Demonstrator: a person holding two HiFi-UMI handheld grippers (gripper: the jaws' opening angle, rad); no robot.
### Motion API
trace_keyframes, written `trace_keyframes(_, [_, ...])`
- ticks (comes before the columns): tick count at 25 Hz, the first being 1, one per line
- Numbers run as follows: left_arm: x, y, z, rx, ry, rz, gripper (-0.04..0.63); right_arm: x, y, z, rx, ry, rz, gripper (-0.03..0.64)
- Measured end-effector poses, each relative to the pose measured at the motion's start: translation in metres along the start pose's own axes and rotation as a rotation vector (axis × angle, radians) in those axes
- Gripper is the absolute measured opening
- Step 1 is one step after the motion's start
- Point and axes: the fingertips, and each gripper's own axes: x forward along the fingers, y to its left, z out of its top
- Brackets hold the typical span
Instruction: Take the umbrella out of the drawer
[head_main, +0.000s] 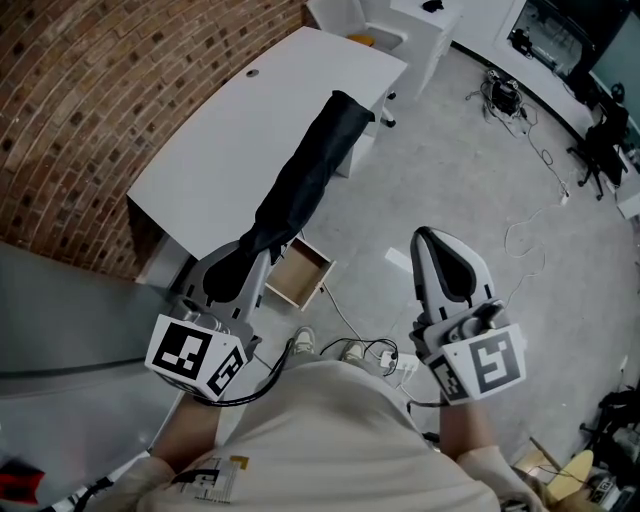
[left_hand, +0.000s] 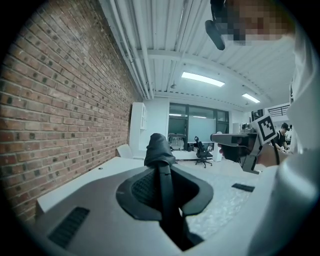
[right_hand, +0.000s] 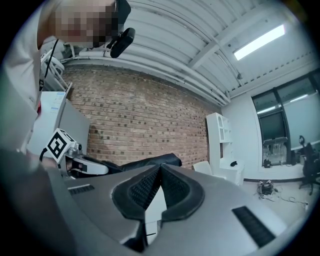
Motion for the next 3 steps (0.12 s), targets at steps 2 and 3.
trace_keyframes(2, [0.0005,0.0007,-0.0009,-0.004,-0.001,-0.003,0.044,0.0012,0.0014,-0.0014,0.001,0.001,0.0,0.006])
trace_keyframes(3, [0.0007,0.0011,-0.0014,-0.008,-0.001,-0.004,0.044,0.0017,0.002,-0.0021,0.002,0.001,0.0,0.006])
